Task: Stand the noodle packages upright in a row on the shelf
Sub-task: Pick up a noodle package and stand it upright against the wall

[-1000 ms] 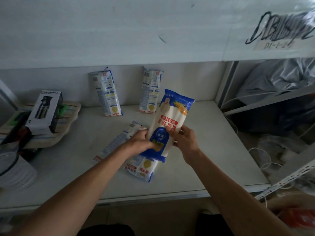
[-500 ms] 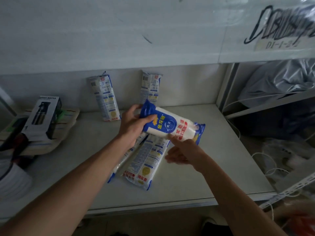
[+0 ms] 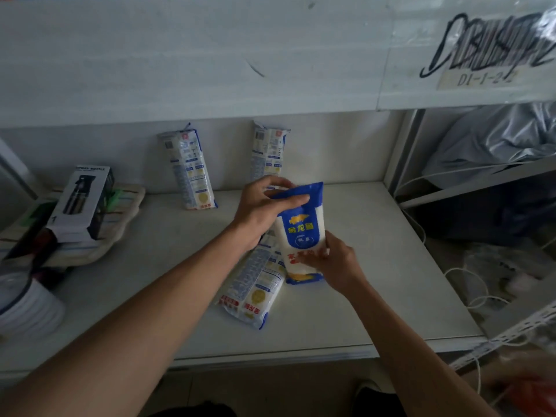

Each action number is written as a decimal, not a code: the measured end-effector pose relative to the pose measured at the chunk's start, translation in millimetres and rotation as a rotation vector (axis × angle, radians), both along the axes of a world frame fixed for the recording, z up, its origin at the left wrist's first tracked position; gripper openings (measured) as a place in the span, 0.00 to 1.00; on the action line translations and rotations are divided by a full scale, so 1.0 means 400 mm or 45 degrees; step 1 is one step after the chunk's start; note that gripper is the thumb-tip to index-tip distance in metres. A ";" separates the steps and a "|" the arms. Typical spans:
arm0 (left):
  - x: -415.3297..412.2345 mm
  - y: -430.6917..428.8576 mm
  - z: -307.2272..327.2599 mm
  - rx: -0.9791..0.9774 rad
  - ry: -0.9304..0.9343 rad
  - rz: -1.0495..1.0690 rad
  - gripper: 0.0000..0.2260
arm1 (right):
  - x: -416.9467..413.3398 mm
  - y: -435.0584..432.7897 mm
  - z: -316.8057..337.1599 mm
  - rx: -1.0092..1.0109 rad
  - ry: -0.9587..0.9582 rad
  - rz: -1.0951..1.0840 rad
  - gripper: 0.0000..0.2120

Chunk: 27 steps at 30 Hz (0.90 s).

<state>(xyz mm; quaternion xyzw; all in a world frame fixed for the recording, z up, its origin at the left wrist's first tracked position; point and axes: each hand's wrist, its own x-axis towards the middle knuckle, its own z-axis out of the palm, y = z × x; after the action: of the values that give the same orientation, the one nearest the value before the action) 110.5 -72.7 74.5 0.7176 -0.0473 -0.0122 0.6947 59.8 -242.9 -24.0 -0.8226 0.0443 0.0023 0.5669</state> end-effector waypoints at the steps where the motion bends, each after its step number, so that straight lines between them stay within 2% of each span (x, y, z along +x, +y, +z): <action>1: -0.001 -0.005 -0.014 -0.065 0.040 -0.003 0.23 | 0.002 -0.001 -0.007 0.030 0.011 -0.035 0.23; 3: -0.007 -0.010 -0.062 -0.126 0.142 -0.041 0.26 | 0.002 -0.006 -0.014 0.061 0.016 -0.085 0.21; 6: -0.029 -0.005 -0.164 0.107 0.235 -0.167 0.25 | -0.004 -0.017 -0.024 0.022 0.001 -0.084 0.22; 11: -0.061 -0.008 -0.279 0.371 0.264 -0.210 0.14 | 0.003 -0.016 -0.062 0.044 0.057 -0.090 0.24; 14: -0.053 -0.023 -0.341 0.455 0.193 -0.181 0.15 | 0.018 -0.012 -0.075 0.009 0.021 -0.060 0.24; 17: -0.018 -0.041 -0.349 0.482 0.153 -0.069 0.14 | 0.054 -0.019 -0.081 0.000 -0.049 -0.082 0.18; 19: 0.009 -0.055 -0.336 0.516 0.132 -0.017 0.13 | 0.085 -0.024 -0.090 -0.007 -0.072 -0.095 0.17; 22: 0.058 -0.076 -0.326 0.579 0.120 -0.003 0.11 | 0.127 -0.031 -0.095 0.007 -0.099 -0.119 0.16; 25: 0.111 -0.101 -0.321 0.676 0.084 0.009 0.10 | 0.156 -0.041 -0.088 -0.079 -0.164 -0.125 0.11; 27: 0.137 -0.121 -0.314 0.707 0.070 0.039 0.09 | 0.179 -0.049 -0.087 -0.023 -0.169 -0.135 0.07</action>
<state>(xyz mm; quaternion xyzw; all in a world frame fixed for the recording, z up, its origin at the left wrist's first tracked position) 165.4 -121.1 -51.1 0.8806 -0.0126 -0.0337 0.4725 131.3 -262.4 -58.9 -0.8226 0.0503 -0.0826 0.5604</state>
